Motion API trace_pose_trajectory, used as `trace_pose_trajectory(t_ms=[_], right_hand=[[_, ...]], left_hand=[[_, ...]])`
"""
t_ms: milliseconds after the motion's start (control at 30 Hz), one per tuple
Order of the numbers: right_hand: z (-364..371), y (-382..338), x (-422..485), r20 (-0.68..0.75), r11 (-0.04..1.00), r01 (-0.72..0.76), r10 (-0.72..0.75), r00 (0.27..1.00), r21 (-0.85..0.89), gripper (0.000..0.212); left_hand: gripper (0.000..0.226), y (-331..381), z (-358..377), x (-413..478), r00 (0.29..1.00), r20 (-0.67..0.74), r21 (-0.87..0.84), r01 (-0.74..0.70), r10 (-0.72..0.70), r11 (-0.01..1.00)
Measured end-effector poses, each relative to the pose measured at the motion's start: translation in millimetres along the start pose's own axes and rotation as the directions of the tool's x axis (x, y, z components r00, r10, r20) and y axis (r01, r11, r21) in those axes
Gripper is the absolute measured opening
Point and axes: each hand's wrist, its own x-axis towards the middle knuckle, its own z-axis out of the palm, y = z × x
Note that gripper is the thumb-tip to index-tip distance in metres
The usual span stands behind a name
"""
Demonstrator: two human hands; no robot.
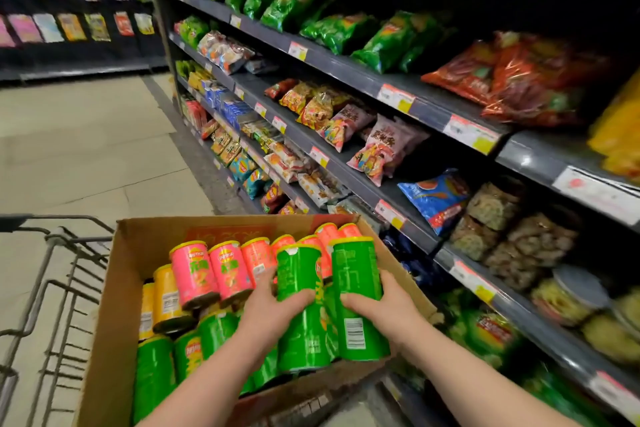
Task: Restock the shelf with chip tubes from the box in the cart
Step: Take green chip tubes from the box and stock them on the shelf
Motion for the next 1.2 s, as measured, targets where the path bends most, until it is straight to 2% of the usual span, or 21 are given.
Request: trace_pose_trajectory(t_ms=[167, 367, 467, 567, 700, 900, 967, 1067, 1200], right_hand=[[-33, 6, -16, -0.074, 0.999, 0.007, -0.004, 0.997, 0.035, 0.056], [-89, 21, -33, -0.159, 0.992, 0.002, 0.018, 0.987, 0.126, 0.053], [-131, 32, -47, -0.218, 0.986, 0.014, 0.023, 0.976, 0.164, 0.046], [-179, 47, -62, -0.299, 0.978, 0.032, 0.032, 0.954, 0.205, 0.046], [-240, 57, -82, -0.38, 0.974, 0.081, 0.006, 0.925, 0.213, 0.039], [-329, 48, -109, -0.486, 0.982, 0.157, -0.084, 0.87, 0.11, 0.051], [-357, 44, -120, -0.517, 0.977, 0.203, -0.137, 0.845, 0.072, 0.046], [-398, 39, -134, -0.542, 0.964, 0.264, -0.202, 0.815, 0.039, 0.041], [-445, 37, -145, -0.573, 0.948, 0.313, -0.222, 0.789, 0.062, 0.039]], left_hand=[[0.069, 23, 30, -12, 0.993, 0.099, -0.039, -0.061, 0.064, 0.997], [0.096, 52, 87, -23, 0.976, 0.191, -0.041, -0.102, 0.108, 0.994], [0.1, 67, 132, -33, 0.963, 0.238, -0.042, -0.121, 0.127, 0.992], [0.096, 83, 181, -47, 0.941, 0.309, -0.05, -0.127, 0.136, 0.991], [0.077, 114, 241, -70, 0.919, 0.342, -0.087, -0.176, 0.196, 0.981], [0.078, 157, 312, -95, 0.877, 0.375, -0.227, -0.229, 0.302, 0.947], [0.08, 170, 334, -106, 0.856, 0.391, -0.27, -0.245, 0.339, 0.931], [0.065, 186, 365, -119, 0.83, 0.4, -0.324, -0.268, 0.388, 0.907], [0.066, 196, 392, -126, 0.813, 0.407, -0.356, -0.279, 0.417, 0.892]])
